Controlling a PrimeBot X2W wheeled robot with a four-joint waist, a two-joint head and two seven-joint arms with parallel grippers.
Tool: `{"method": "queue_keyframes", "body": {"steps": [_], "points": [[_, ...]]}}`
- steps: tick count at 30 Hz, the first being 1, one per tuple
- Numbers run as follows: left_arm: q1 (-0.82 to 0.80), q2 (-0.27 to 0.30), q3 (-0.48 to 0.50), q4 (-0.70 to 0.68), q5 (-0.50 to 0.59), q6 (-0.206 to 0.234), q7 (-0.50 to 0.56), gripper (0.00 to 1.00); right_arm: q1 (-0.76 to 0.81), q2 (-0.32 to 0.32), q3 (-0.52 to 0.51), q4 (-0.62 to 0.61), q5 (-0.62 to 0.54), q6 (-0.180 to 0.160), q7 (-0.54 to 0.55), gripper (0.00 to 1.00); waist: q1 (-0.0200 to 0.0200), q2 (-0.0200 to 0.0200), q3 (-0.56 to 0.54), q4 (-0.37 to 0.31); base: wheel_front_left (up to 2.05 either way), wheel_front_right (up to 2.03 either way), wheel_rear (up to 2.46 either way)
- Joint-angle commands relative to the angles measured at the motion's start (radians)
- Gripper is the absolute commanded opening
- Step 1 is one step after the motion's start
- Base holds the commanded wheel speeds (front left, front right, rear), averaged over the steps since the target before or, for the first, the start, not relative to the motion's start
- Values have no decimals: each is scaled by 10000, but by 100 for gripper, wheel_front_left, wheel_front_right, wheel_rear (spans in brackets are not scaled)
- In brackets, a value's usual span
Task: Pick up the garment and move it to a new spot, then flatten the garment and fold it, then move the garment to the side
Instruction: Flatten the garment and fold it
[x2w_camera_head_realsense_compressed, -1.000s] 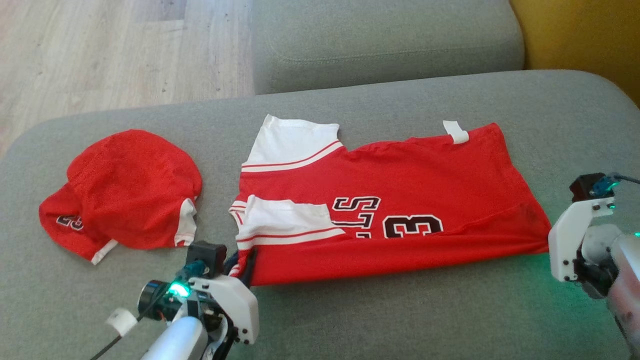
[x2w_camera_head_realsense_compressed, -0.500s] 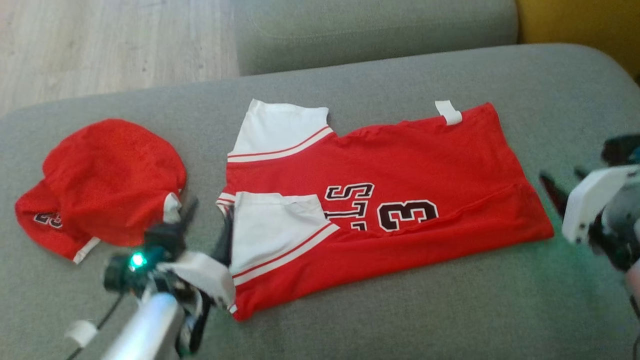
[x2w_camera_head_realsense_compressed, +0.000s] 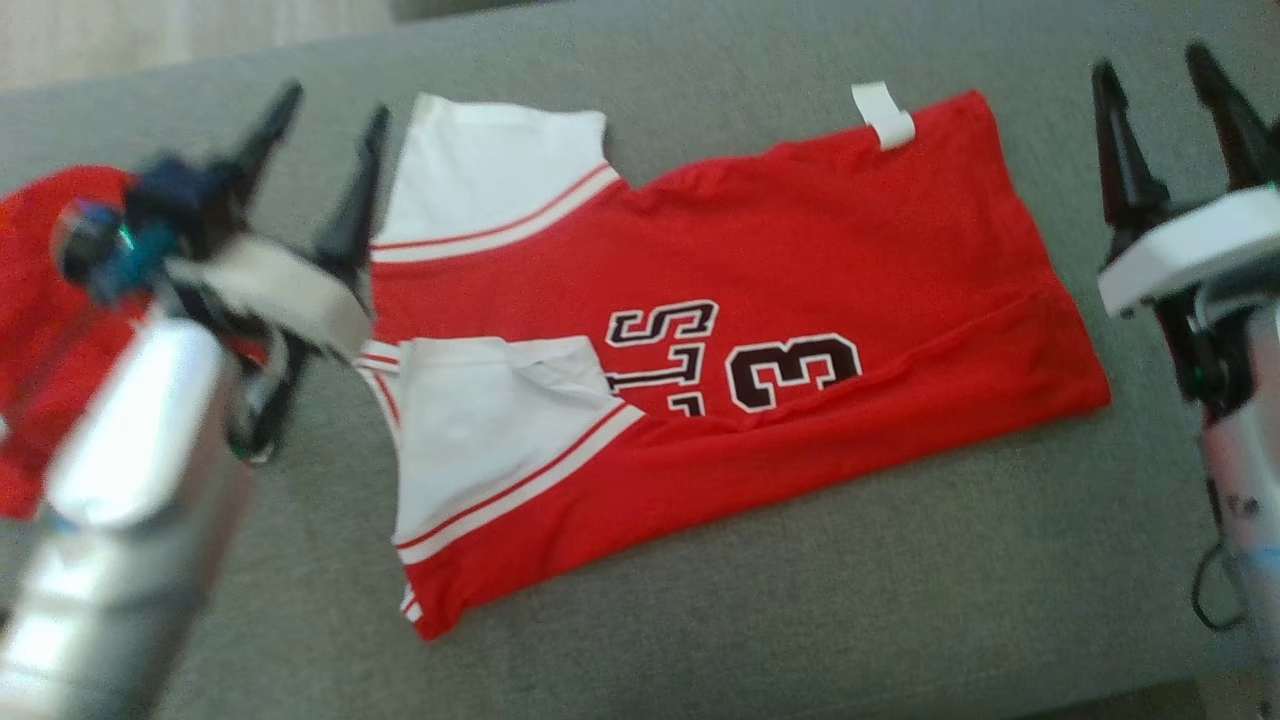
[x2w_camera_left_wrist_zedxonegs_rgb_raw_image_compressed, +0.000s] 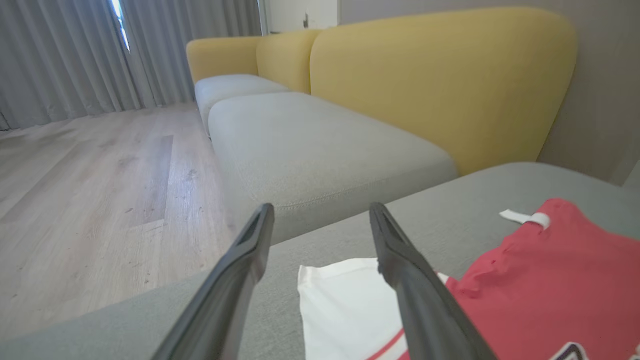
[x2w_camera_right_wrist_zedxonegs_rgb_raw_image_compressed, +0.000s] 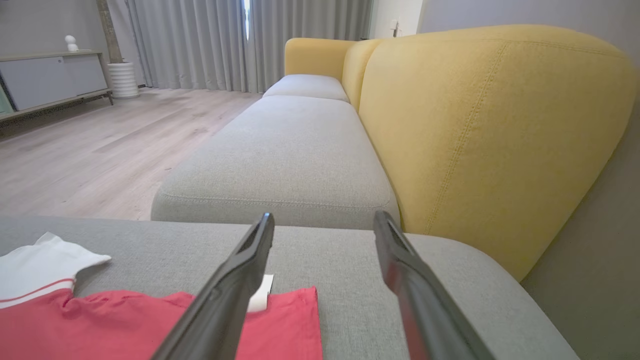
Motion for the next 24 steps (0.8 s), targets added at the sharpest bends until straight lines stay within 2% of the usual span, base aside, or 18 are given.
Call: {"method": "queue_keyframes", "body": {"steps": [1, 5, 6, 10, 17, 24], "points": [[-1056, 679, 224, 65, -5, -226, 428, 100, -504, 102, 13, -494, -190, -9, -130, 100, -3, 0, 731, -502, 0, 0, 0], [-2304, 1171, -256, 1089, -360, -606, 1749, 100, -780, 470, -38, -789, -446, -9, -196, 100, -3, 0, 1285, -813, 0, 0, 0], [-2785, 1429, -676, 1508, -468, -657, 2383, 100, -867, 592, -33, -891, -568, -9, -203, 100, -3, 0, 1497, -942, 0, 0, 0], [-3429, 1942, -1654, 2009, -934, -673, 3376, 100, -988, 764, -32, -1019, -742, -9, -273, 100, -3, 0, 1843, -1161, 0, 0, 0], [-4123, 2422, -2458, 2459, -1775, -676, 3649, 100, -1063, 964, 23, -1065, -862, -9, -401, 100, -3, 0, 2221, -1396, 0, 0, 0], [-4745, 2626, -3207, 2920, -2335, -677, 3714, 100, -1194, 1156, 133, -1031, -883, -9, -481, 100, -3, 0, 2554, -1669, 0, 0, 0]]}}
